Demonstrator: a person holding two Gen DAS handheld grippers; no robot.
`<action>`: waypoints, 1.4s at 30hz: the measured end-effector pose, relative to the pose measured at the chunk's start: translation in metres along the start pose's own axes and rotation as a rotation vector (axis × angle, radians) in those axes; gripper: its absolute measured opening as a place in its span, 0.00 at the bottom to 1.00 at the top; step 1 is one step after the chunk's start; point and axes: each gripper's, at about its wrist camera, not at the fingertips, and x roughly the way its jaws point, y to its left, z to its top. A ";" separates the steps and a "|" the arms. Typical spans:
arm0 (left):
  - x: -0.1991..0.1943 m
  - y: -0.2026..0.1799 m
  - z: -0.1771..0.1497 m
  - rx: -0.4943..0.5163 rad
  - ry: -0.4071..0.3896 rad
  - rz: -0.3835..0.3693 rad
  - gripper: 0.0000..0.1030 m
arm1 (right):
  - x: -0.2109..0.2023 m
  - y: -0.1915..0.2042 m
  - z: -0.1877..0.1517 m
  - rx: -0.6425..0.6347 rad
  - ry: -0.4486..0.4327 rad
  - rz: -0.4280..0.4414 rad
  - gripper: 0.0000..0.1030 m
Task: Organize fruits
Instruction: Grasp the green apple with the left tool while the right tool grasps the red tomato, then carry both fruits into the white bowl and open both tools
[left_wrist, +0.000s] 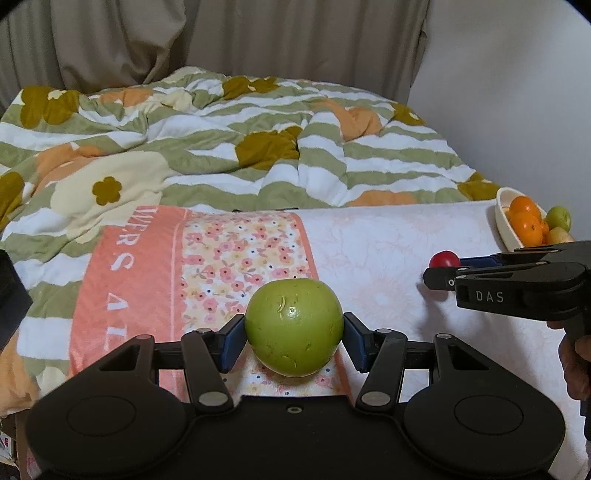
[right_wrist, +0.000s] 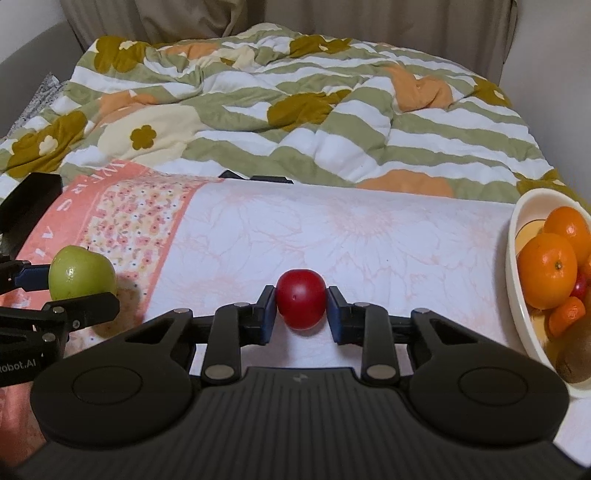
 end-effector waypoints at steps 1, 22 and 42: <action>-0.004 -0.001 0.000 -0.002 -0.008 0.001 0.58 | -0.004 0.001 0.000 -0.002 -0.007 0.001 0.43; -0.105 -0.086 -0.011 0.011 -0.185 0.012 0.58 | -0.163 -0.068 -0.045 0.070 -0.180 0.000 0.43; -0.078 -0.253 0.023 -0.017 -0.253 0.027 0.58 | -0.218 -0.247 -0.063 0.037 -0.242 0.027 0.43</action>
